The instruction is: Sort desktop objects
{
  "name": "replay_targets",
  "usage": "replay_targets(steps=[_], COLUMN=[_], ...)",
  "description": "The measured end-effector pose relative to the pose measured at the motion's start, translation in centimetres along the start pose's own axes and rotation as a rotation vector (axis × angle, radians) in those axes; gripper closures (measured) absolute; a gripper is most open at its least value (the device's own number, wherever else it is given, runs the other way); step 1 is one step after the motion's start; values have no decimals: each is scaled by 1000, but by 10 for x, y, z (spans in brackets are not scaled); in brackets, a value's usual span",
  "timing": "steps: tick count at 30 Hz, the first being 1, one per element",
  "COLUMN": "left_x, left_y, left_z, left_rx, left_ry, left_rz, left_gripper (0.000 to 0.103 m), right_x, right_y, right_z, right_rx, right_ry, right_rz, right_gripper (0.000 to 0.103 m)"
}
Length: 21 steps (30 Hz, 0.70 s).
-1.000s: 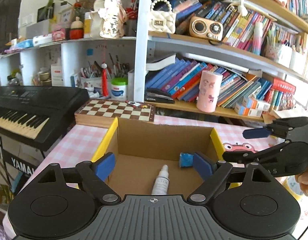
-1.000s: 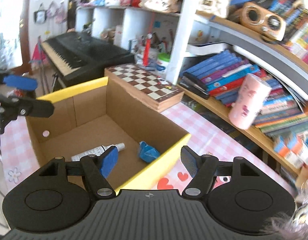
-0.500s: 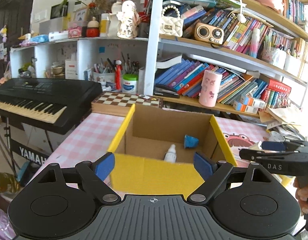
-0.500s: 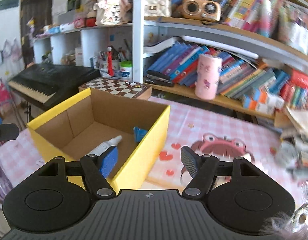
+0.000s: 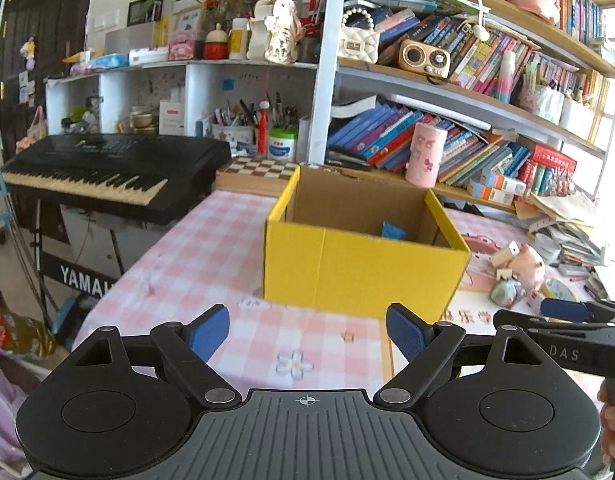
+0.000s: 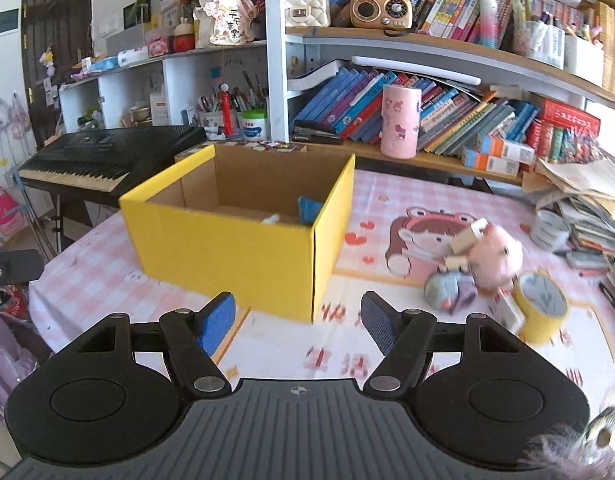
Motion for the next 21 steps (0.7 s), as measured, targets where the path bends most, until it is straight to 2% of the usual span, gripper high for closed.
replay_targets(steps=[7, 15, 21], left_x=[30, 48, 61], left_y=[10, 19, 20], left_z=[-5, -15, -25], left_rx=[29, 66, 74], left_ry=[-27, -42, -47], left_rz=[41, 58, 75], left_gripper=[15, 15, 14], right_x=[40, 76, 87], right_y=[25, 48, 60], right_z=[8, 11, 20], right_rx=[70, 143, 148], right_ry=[-23, -62, -50], right_rz=[31, 63, 65], right_gripper=[35, 35, 34])
Point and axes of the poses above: each gripper's, at about its wrist camera, not at the fingertips, and y roughly against the way its jaws point, z to its left, x to its underside, the point moved 5 cm from there along -y, roughly the way its jaws point, and after that the axes turned 1 degree about y, right-handed, at the moved point
